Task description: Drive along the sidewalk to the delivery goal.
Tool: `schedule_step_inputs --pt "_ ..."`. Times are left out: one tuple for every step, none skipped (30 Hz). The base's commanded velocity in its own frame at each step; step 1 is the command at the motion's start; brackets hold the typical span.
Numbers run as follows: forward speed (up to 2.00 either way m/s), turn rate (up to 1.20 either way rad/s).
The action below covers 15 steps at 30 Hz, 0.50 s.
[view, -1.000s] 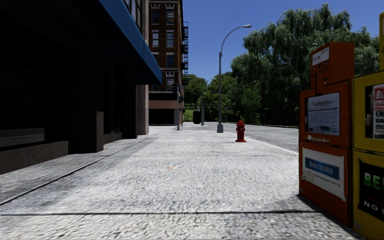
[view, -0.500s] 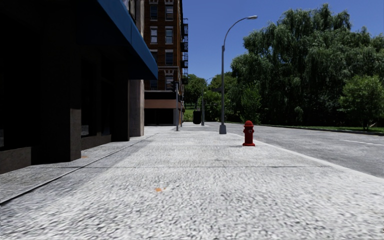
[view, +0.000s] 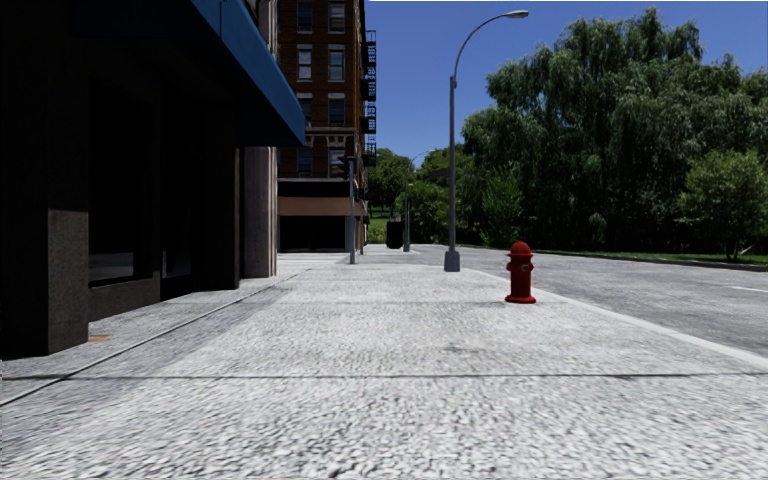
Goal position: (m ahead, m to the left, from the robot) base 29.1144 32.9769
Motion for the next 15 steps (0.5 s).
schedule_step_inputs --pt "2.00 0.00" --pt "2.00 0.00" --pt "2.00 0.00" --pt "2.00 0.00" --pt "2.00 0.00" --pt "2.00 0.00" --pt "2.00 0.00" --pt "2.00 0.00" --pt "2.00 0.00" --pt "2.00 0.00" --pt "2.00 0.00" --pt "2.00 0.00" --pt "2.00 0.00" --pt "2.00 0.00" --pt "2.00 0.00"
